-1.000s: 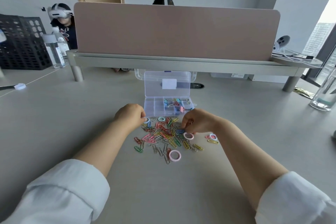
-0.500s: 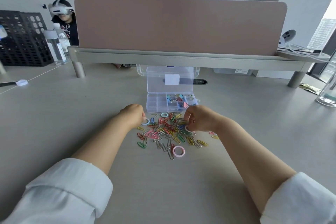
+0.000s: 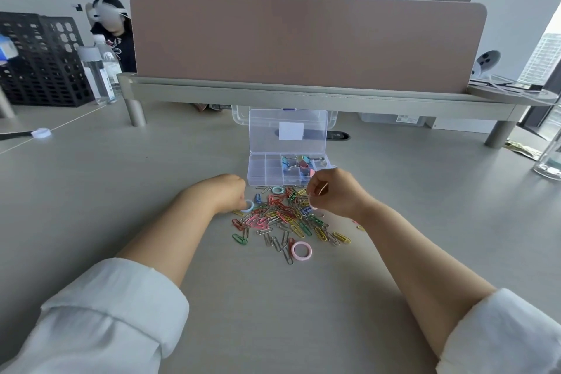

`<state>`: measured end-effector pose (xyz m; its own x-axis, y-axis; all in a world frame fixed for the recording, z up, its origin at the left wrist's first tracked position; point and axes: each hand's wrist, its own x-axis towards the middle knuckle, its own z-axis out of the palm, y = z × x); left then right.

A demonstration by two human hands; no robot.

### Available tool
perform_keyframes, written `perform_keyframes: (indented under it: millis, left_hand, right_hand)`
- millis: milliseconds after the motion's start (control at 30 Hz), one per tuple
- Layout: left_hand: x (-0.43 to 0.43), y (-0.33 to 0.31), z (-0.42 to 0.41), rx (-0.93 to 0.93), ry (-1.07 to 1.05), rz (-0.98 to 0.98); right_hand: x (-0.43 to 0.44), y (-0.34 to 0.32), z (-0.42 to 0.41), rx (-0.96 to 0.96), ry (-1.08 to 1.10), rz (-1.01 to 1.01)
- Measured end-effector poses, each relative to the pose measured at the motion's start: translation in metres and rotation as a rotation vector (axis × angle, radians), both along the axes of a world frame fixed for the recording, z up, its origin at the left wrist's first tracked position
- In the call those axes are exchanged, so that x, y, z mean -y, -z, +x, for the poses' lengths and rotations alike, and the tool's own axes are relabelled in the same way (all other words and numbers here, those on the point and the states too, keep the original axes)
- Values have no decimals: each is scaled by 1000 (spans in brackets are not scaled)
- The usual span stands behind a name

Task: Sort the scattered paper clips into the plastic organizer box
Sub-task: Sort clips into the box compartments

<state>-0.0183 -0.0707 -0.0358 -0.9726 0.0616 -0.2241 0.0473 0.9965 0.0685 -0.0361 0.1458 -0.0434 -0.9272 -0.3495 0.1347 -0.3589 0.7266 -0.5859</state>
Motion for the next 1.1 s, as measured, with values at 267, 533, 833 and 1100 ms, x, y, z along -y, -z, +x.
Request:
perform_keyframes:
  millis: [267, 533, 833, 1100]
  left_hand:
    - [-5, -3, 3, -309, -50, 400]
    - [-36, 2, 5, -436, -35, 818]
    - [-42, 2, 8, -362, -7, 954]
    - [-41, 2, 9, -130, 108, 910]
  right_hand:
    - [1, 8, -5, -80, 72, -145]
    - [7, 0, 1, -37, 11, -413]
    - [3, -3, 1, -49, -45, -393]
    - [0, 5, -6, -117, 57, -264]
